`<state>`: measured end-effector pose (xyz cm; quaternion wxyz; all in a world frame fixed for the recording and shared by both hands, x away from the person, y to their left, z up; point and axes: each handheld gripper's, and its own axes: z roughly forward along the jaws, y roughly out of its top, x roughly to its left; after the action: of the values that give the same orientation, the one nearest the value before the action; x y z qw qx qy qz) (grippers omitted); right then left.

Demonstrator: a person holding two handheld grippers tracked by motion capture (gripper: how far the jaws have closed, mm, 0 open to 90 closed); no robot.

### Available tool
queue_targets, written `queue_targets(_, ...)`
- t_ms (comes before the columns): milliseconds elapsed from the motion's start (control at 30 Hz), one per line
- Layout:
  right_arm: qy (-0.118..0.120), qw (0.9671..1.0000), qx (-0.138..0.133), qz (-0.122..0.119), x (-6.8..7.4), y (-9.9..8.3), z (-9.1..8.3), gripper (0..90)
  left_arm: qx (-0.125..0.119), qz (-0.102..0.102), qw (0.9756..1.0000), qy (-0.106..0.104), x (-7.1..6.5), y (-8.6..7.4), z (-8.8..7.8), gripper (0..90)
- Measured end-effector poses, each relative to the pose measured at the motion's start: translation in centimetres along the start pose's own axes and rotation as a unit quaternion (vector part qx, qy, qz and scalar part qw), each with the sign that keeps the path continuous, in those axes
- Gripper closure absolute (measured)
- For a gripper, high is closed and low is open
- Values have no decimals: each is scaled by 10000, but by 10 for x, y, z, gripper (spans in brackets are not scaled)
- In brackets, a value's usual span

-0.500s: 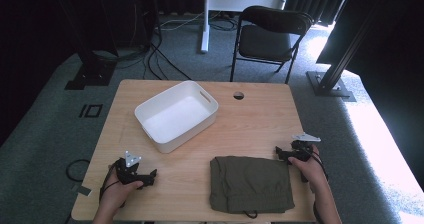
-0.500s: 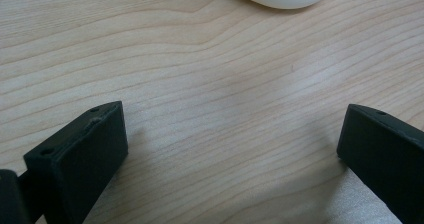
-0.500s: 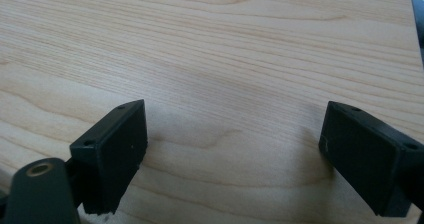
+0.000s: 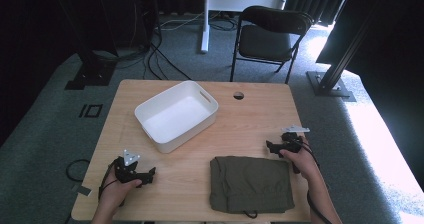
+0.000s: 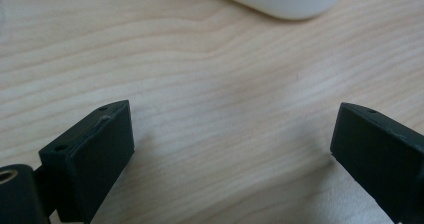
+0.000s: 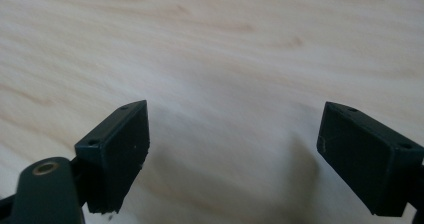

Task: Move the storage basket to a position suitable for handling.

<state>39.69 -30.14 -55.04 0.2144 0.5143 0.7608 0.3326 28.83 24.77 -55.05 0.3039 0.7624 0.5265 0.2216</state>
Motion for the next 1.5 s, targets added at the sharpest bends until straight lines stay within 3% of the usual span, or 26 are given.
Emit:
queue_targets(167, 118, 9999, -82, -92, 12, 19, 9, 133, -60, 37, 10000, -21, -2, 8, -1, 56)
queue_targets(233, 159, 9995, -124, -235, 22, 32, 13, 133, -98, -5, 9999, -67, -4, 11, -1, 56)
queue_targets(633, 473, 9974, -388, -394, 49, 74, 19, 134, -323, -85, 9994, -70, -2, 30, -7, 58)
queue_targets(1167, 932, 9906, -740, -677, 105, 140, 36, 134, -847, -113, 9963, -57, 7, 68, -28, 66)
queue_targets(1333, 994, 9896, -780, -690, 118, 151, 43, 134, -965, -110, 9953, -21, 12, 84, -30, 66)
queue_targets(1500, 827, 9906, -837, -701, 129, 162, 54, 134, -1057, -266, 9940, 38, 20, 98, -23, 66)
